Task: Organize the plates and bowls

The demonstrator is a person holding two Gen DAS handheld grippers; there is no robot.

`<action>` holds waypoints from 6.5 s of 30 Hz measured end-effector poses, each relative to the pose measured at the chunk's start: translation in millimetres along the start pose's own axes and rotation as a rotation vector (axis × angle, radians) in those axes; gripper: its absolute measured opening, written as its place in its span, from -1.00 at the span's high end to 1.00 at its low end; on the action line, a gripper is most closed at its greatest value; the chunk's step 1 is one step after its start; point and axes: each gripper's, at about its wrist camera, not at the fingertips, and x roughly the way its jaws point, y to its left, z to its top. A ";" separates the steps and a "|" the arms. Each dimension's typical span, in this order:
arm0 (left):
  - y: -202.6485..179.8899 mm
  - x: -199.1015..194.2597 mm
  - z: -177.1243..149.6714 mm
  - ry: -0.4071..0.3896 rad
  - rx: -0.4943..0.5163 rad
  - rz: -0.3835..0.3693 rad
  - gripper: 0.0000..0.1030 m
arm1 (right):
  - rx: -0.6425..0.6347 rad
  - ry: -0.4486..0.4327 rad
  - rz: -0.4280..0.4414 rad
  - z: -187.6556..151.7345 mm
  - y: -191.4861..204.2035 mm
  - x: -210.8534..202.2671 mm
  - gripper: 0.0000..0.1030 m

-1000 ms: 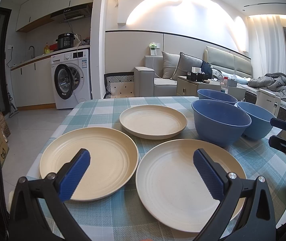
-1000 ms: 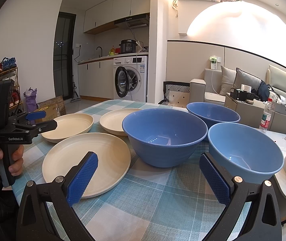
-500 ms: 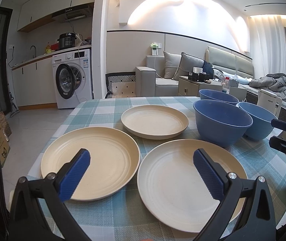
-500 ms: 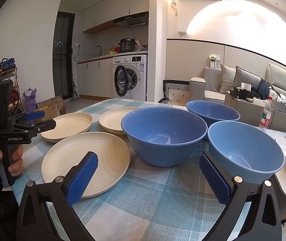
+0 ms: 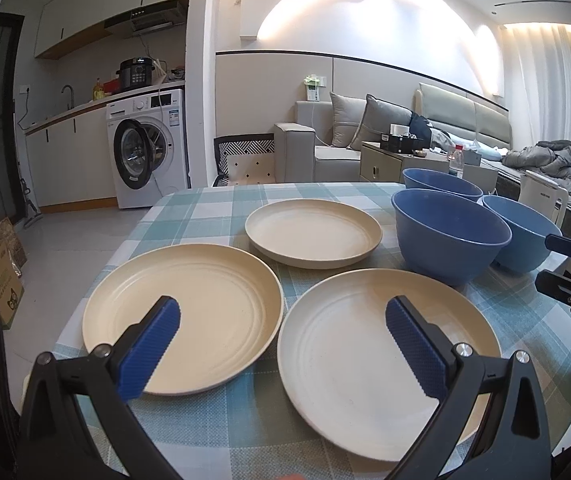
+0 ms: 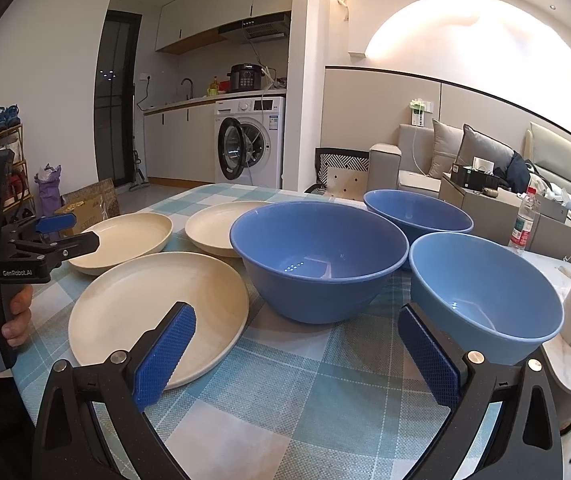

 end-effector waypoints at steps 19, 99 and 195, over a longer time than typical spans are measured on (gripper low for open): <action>20.9 -14.1 18.9 -0.020 -0.073 0.012 -1.00 | 0.016 0.029 -0.011 33.5 13.2 3.4 -0.99; 153.7 37.4 32.8 0.186 -0.235 0.230 -1.00 | 0.046 0.294 0.234 135.7 122.2 174.7 -0.99; 165.4 70.7 0.6 0.369 -0.235 0.160 0.36 | -0.103 0.496 0.285 98.7 192.6 236.3 0.40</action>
